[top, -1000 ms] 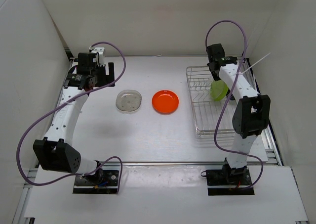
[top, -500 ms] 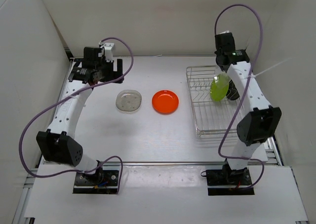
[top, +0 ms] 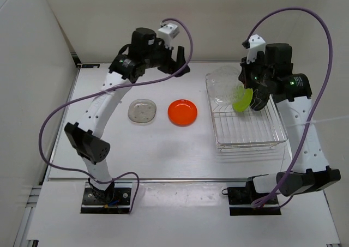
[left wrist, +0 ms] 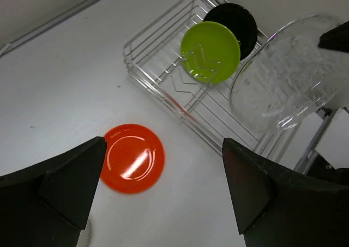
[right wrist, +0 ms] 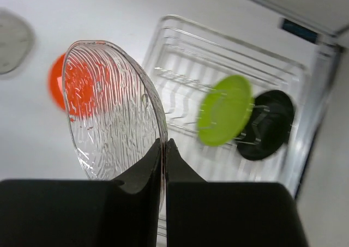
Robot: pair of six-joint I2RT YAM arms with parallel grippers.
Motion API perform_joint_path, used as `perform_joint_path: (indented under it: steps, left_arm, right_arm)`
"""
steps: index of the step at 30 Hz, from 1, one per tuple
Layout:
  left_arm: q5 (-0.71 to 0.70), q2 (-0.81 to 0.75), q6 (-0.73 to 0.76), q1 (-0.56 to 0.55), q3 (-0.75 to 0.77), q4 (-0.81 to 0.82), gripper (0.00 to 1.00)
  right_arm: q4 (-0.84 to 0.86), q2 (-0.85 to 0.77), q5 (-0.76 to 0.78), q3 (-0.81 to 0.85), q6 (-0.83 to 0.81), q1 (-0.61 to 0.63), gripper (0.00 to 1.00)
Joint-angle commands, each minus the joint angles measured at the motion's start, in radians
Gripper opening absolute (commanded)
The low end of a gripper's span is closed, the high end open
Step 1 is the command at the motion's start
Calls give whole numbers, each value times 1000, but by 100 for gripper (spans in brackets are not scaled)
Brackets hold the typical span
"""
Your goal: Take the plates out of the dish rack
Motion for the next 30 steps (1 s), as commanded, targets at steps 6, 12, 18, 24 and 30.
perform_joint_path:
  steps: [6, 12, 18, 24, 30]
  left_arm:
    - [12, 127, -77, -124, 94, -7, 96]
    - [12, 138, -86, -156, 85, -7, 93]
    - [-17, 117, -77, -156, 66, 2, 66]
    - [-26, 116, -88, -156, 66, 2, 24]
    - [-41, 126, -88, -165, 66, 11, 11]
  right_arm:
    - [21, 6, -382, -19, 25, -1, 0]
    - [56, 6, -405, -28, 63, -1, 0]
    - [56, 15, -394, -19, 72, -1, 0]
    - [56, 15, -436, -28, 81, -1, 0]
    - [47, 6, -485, -50, 82, -1, 4]
